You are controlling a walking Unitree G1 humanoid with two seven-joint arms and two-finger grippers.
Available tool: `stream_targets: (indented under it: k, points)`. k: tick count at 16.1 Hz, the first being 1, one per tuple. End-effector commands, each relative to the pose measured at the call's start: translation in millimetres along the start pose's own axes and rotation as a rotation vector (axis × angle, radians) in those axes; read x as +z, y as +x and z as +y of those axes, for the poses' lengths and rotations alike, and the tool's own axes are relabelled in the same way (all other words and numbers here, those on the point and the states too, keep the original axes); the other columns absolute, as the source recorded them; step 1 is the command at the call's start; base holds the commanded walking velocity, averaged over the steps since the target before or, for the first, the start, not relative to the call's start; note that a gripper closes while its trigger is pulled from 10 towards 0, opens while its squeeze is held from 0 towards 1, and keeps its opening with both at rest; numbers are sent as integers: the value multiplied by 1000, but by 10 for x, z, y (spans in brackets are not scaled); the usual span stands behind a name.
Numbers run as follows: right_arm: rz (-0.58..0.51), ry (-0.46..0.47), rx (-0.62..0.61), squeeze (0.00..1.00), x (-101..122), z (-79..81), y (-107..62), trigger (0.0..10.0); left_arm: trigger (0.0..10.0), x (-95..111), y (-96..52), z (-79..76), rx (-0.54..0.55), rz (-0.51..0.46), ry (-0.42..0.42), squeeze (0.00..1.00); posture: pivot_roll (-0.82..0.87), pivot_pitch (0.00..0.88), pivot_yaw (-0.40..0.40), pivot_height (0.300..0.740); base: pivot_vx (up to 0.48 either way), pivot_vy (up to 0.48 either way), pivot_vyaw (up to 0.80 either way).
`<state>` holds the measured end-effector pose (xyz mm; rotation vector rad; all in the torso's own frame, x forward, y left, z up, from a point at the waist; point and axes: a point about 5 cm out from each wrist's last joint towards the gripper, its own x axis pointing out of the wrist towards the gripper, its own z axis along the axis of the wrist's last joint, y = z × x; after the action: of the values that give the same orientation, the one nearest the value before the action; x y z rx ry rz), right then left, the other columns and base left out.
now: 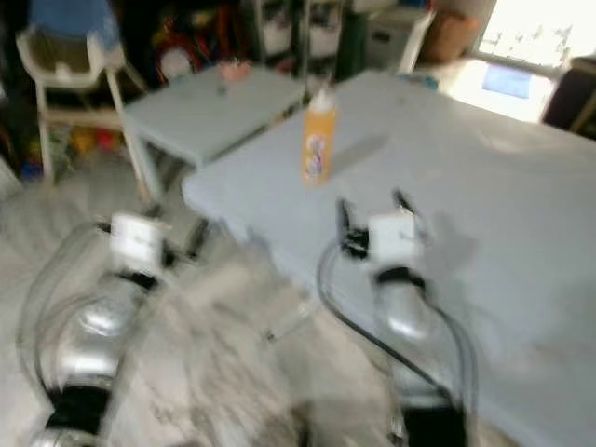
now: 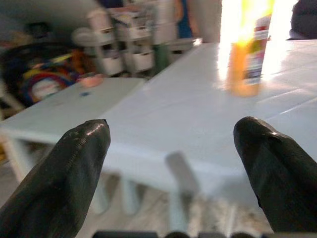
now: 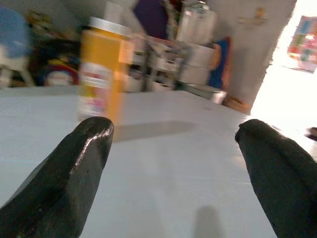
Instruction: Restocking fridge
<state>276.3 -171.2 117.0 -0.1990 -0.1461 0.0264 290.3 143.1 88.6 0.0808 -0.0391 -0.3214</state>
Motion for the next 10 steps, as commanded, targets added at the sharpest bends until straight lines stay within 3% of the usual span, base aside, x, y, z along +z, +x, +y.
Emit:
stream_targets:
  k: [1,3,5,10]
  points:
    - [-38,33,10,0,53,75,29,10000,10000,28,-22,136,34,-3,28,0,-22,0,-9,740,412,247,0]
    - [-71,-11,-9,0,61,67,32,10000,10000,30,-14,139,32,-3,29,0,-20,0,-10,740,396,268,0]
    - [-27,72,33,0,30,115,23,10000,10000,37,-4,131,29,-8,31,0,-20,0,-10,740,339,330,0]
    - [-48,83,100,0,26,194,-10,10000,10000,34,-6,137,37,-6,43,0,-15,0,-10,740,0,57,0]
